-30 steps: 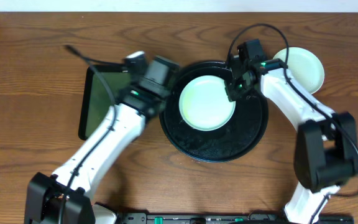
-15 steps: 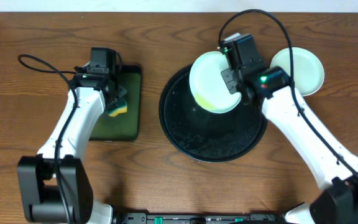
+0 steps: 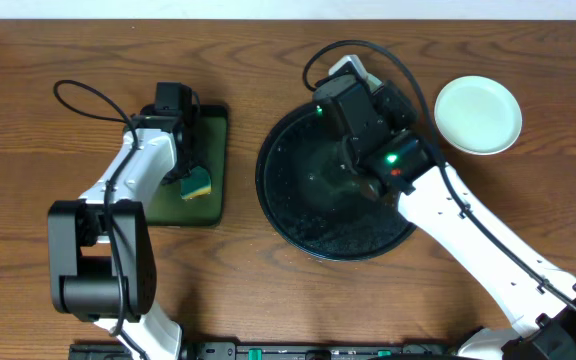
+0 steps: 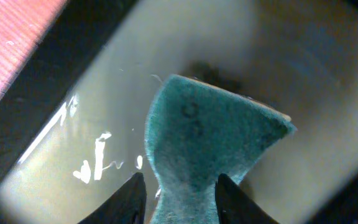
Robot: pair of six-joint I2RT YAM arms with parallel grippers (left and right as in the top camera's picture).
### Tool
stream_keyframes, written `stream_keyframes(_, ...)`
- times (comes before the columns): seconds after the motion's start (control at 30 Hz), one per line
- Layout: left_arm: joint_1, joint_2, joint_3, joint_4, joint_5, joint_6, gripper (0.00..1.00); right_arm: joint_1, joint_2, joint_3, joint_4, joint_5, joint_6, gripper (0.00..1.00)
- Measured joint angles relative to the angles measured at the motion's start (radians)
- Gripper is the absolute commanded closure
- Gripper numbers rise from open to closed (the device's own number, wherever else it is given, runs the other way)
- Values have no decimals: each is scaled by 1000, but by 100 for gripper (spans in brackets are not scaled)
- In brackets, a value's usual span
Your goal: Clean dirty plates on tray and stack at the side
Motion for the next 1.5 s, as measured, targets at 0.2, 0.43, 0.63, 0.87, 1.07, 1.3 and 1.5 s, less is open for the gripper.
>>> stream_keyframes(0.2, 8, -133, 0, -41, -8, 13, 48, 54, 0, 0, 106, 133, -167, 99)
stream_keyframes(0.43, 8, -371, 2, -40, -13, 14, 25, 119, -2, 8, 274, 243, -364, 99)
stream_keyframes(0.63, 8, -413, 5, -84, -16, 14, 23, 93, 17, 14, -9, -13, -286, 99)
stream_keyframes(0.87, 8, -409, 5, -111, -16, 13, 22, -124, 80, 14, -19, -388, -11, 99)
stream_keyframes(1.07, 8, -409, 5, -113, -16, 13, 22, -401, 85, 13, -37, -895, 107, 99)
stream_keyframes(1.3, 8, -409, 5, -116, -16, 13, 22, -588, 122, 13, -87, -1225, 150, 99)
stream_keyframes(1.5, 8, -409, 5, -116, -16, 13, 22, -603, 176, 12, -91, -1291, 166, 99)
